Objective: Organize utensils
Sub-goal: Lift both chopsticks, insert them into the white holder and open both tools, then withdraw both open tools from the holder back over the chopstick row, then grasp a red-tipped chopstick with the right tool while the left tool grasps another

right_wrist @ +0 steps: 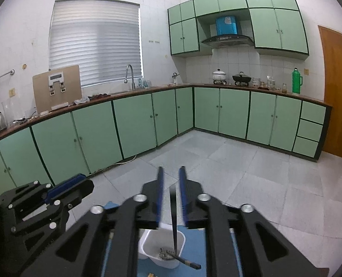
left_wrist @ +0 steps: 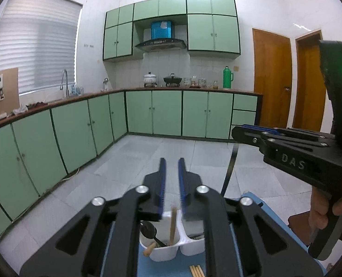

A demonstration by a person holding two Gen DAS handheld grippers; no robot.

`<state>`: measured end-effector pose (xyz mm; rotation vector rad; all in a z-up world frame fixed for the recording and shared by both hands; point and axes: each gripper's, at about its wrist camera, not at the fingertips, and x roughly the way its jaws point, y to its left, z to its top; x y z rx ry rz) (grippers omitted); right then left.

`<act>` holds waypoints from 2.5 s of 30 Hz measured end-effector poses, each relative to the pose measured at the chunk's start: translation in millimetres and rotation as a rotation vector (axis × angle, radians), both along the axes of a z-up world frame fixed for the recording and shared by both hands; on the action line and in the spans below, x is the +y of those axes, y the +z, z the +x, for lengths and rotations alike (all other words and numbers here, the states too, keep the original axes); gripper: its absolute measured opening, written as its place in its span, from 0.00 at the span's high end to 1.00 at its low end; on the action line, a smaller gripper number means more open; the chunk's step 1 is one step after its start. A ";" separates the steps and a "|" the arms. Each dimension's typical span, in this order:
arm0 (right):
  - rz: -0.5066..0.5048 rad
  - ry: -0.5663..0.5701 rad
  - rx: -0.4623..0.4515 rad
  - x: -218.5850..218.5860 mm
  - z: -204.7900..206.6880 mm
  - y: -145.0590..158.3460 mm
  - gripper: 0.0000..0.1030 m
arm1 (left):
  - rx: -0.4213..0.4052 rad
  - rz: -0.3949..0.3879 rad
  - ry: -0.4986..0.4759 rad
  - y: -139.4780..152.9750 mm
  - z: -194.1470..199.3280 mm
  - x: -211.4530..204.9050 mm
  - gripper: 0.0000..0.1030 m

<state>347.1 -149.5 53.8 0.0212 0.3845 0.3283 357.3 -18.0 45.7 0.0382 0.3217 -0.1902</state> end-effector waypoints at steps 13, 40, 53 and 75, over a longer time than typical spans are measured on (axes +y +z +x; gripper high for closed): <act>0.007 -0.076 -0.039 -39.2 -97.1 -25.1 0.36 | 0.023 -0.007 0.009 -25.2 -83.2 23.0 0.50; -0.033 -0.050 0.456 16.5 -227.2 -243.0 0.35 | 0.498 0.050 0.091 -221.1 -184.0 59.1 0.41; -0.089 -0.117 0.468 16.4 -223.1 -247.8 0.48 | 0.504 0.050 0.081 -222.9 -182.9 53.4 0.38; -0.061 -0.124 0.474 -9.8 -220.6 -250.0 0.94 | 0.527 0.052 -0.018 -228.6 -189.3 7.2 0.34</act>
